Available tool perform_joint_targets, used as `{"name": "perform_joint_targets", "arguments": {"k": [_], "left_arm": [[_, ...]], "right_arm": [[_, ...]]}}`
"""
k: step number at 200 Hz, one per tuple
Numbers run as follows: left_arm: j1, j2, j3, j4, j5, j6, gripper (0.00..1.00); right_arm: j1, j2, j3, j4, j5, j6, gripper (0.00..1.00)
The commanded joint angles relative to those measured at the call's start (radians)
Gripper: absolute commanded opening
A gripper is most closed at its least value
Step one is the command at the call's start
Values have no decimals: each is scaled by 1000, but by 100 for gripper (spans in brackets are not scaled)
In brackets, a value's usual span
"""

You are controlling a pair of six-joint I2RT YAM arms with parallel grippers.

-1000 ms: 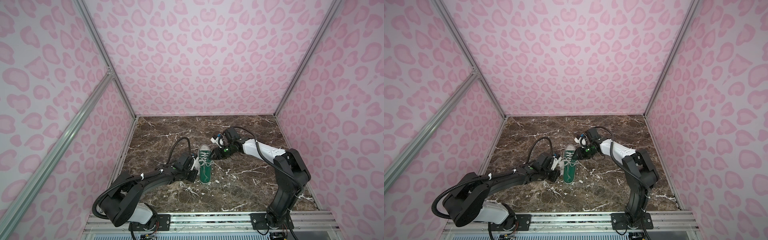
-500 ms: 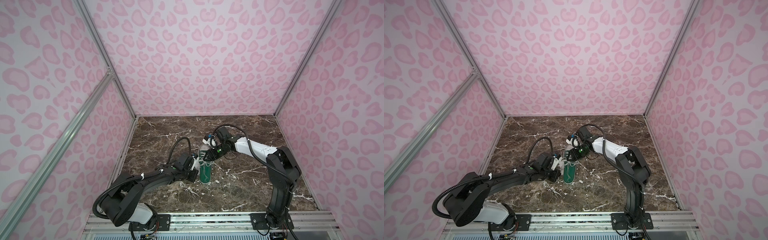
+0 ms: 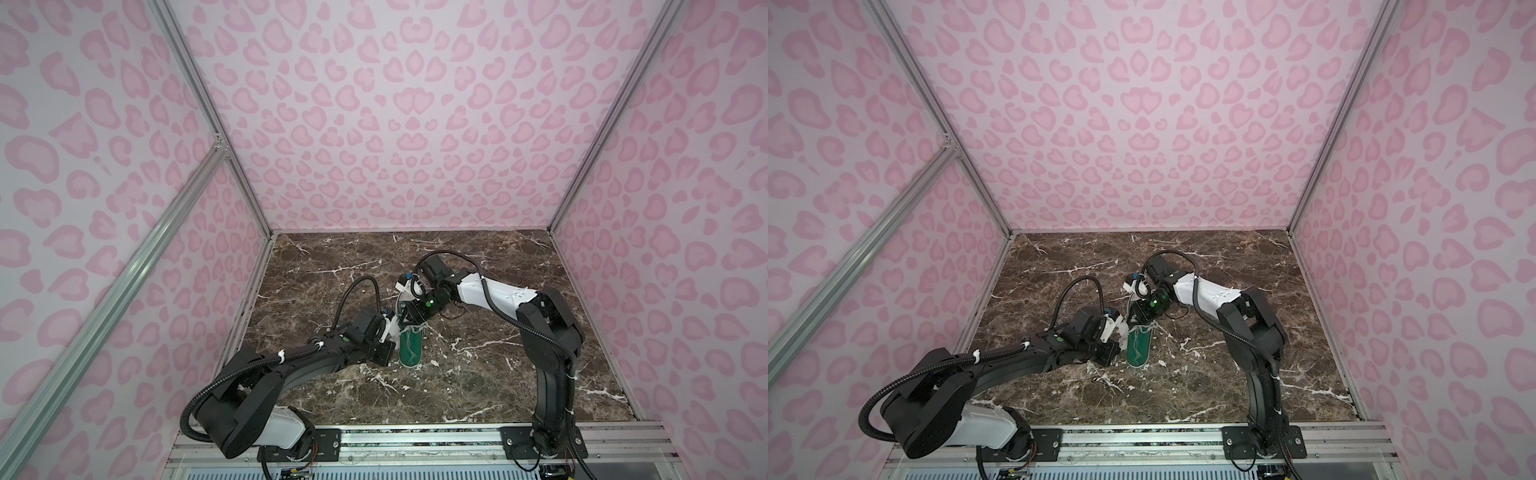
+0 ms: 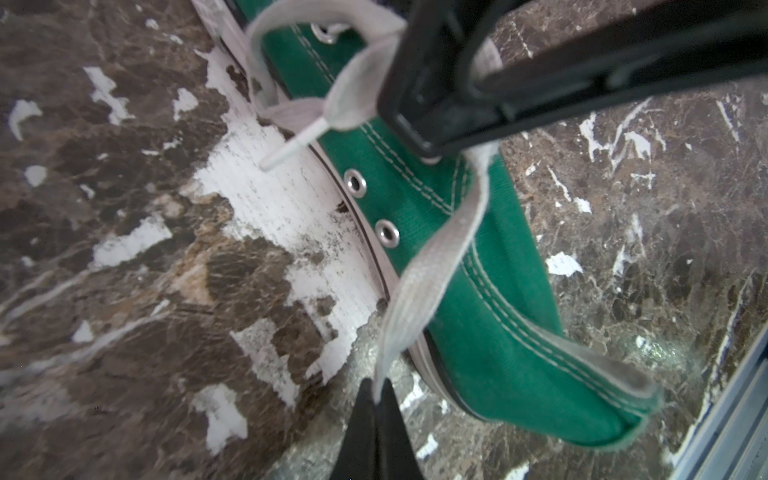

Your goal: Tie the shoes

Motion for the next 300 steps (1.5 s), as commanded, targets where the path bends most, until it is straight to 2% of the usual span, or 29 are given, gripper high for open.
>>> {"name": "perform_joint_targets", "arguments": {"k": [1,37,110,146,202,238,300], "left_arm": [[3,-1,0,4,2,9,3],[5,4,17,-18,-6,19,3],[23,9,36,-52,4,30,3],[68,44,87,-92,36,47,3],[114,198,236,-162,107,108,3],[130,300,341,-183,85,106,3],[156,365,415,-174,99,134,3]], "right_arm": [[3,22,6,-4,-18,-12,42],[2,24,-7,18,-27,-11,32],[-36,-38,-112,167,-139,75,9],[-43,-59,-157,223,-180,109,8],[-45,-80,-217,297,-201,149,6],[-47,-93,-242,315,-201,157,6],[-47,-143,-314,413,-206,209,6]]}}
